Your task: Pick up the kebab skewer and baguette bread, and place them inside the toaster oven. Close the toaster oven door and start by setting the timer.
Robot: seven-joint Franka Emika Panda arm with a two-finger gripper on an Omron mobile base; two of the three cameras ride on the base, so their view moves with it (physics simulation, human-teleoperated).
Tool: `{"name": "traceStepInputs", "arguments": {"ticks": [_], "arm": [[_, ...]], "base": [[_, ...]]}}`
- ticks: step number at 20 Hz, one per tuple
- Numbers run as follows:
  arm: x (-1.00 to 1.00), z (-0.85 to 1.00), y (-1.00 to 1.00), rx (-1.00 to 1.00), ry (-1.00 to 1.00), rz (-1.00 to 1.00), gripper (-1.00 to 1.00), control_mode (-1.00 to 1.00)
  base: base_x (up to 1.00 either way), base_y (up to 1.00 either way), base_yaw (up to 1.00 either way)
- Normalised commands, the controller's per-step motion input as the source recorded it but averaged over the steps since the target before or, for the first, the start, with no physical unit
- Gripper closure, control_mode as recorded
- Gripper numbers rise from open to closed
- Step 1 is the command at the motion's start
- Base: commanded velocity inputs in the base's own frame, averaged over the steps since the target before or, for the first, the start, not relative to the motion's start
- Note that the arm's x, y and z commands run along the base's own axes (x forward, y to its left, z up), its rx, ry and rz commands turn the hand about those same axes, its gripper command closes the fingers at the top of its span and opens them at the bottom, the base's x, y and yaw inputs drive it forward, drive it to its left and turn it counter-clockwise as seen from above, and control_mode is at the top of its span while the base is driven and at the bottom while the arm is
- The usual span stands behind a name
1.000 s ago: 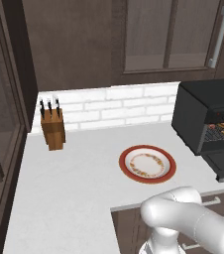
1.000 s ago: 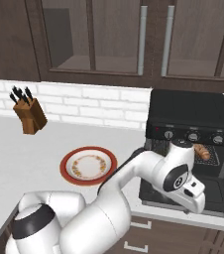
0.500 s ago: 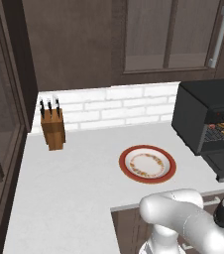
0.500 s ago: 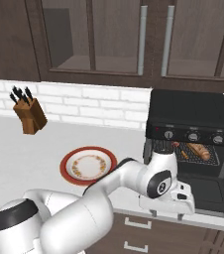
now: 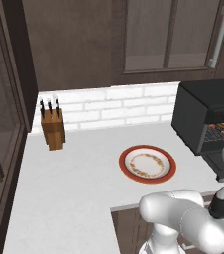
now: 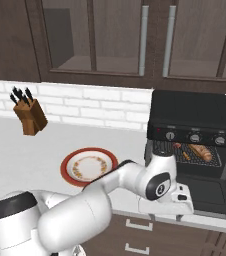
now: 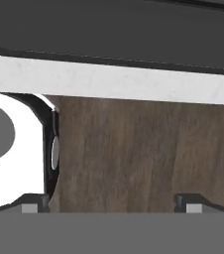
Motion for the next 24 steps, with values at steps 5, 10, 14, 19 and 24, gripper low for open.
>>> {"name": "traceStepInputs", "arguments": {"ticks": [5, 10, 14, 19, 24], "arm": [[0.03, -0.07, 0.00, 0.06, 0.00, -0.01, -1.00, -1.00], [0.00, -0.21, 0.00, 0.03, 0.00, -0.03, -1.00, -1.00], [0.17, -0.13, 0.00, 0.00, -0.03, -0.02, -1.00, -1.00], [0.37, -0.01, 0.00, 0.00, -0.10, -0.01, -1.00, -1.00], [0.20, -0.10, 0.01, 0.00, -0.10, -0.05, -1.00, -1.00]], "base": [[0.00, 0.00, 0.00], [0.00, 0.00, 0.00], [0.00, 0.00, 0.00], [0.00, 0.00, 0.00], [0.00, 0.00, 0.00]]}}
